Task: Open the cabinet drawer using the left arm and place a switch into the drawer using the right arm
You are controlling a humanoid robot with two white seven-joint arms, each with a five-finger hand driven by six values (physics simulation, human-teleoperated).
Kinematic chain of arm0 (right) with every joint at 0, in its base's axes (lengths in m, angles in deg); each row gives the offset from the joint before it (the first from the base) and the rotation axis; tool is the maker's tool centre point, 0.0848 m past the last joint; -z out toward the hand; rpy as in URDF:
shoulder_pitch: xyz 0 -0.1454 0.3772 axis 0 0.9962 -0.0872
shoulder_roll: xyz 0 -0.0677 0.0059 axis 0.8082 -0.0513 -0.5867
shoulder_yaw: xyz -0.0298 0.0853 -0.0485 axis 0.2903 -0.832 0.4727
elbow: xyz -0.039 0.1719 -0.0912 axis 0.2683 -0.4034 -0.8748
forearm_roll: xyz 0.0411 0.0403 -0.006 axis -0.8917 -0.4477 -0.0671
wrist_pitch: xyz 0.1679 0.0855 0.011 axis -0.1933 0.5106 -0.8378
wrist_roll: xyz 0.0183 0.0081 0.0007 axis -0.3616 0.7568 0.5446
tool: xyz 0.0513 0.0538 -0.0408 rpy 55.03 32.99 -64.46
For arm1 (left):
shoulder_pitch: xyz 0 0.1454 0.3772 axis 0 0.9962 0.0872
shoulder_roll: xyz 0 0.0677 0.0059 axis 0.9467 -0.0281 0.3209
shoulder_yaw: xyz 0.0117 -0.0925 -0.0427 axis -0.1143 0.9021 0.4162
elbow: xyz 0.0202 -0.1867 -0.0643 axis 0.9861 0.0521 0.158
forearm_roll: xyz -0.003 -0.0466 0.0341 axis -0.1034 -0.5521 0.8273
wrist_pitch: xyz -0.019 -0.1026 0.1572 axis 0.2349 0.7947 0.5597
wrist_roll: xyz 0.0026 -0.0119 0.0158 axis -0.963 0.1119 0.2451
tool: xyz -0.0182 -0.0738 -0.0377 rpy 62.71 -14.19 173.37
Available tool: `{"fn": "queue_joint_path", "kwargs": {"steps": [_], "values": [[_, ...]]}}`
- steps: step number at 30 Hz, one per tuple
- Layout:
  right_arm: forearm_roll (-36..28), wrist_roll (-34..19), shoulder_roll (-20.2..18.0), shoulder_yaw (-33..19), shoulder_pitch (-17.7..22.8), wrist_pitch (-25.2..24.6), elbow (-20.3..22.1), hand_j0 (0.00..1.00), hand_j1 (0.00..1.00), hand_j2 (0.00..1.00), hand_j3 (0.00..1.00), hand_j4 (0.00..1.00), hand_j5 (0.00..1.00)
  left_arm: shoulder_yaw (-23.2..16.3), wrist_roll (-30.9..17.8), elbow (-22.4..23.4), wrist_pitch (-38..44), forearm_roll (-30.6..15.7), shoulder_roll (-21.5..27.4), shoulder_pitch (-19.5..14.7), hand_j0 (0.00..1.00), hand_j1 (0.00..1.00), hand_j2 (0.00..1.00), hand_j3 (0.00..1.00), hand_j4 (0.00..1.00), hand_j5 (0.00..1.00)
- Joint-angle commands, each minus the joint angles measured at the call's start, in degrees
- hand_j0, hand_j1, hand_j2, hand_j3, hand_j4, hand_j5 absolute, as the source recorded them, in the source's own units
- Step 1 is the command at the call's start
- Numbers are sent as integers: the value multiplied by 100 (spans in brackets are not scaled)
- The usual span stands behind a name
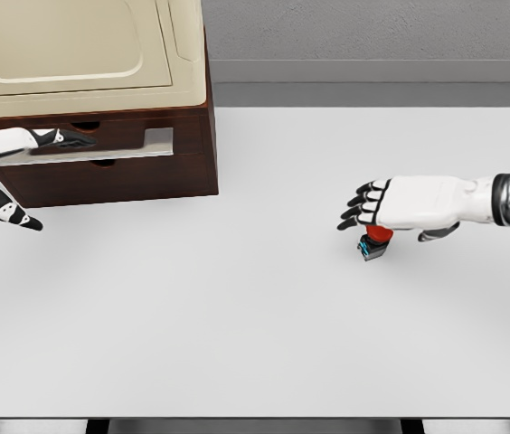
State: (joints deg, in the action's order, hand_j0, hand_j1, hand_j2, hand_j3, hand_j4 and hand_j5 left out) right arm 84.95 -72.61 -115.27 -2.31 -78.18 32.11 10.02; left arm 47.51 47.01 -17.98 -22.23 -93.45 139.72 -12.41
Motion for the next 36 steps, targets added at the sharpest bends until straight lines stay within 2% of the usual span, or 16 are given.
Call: {"fn": "queue_joint_path", "kwargs": {"steps": [1, 7, 10, 17, 30, 36], "values": [[-20, 2, 13, 14, 0, -14, 4, 100, 100, 100, 100, 100, 100, 10, 2, 41, 153, 73, -55, 0, 100, 100, 100, 100, 100, 100], [-20, 2, 13, 14, 0, -14, 4, 100, 100, 100, 100, 100, 100, 1, 2, 103, 373, 117, -108, 0, 100, 100, 100, 100, 100, 100], [-20, 2, 4, 5, -9, -14, 4, 100, 100, 100, 100, 100, 100, 1, 2, 112, 567, 328, -204, -26, 100, 100, 100, 100, 100, 100], [-11, 2, -13, -3, -26, -14, 13, 100, 100, 100, 100, 100, 100, 1, 2, 112, 576, 407, -213, -18, 100, 100, 100, 100, 100, 100], [-11, 2, -22, -3, -26, -14, 13, 100, 100, 100, 100, 100, 100, -8, 2, 217, 663, 434, -257, 26, 100, 100, 100, 100, 100, 100], [-11, 2, -22, 5, -26, -14, 13, 100, 100, 100, 100, 100, 100, -184, 2, 103, 646, 425, -248, 35, 100, 100, 100, 100, 100, 100]]}}
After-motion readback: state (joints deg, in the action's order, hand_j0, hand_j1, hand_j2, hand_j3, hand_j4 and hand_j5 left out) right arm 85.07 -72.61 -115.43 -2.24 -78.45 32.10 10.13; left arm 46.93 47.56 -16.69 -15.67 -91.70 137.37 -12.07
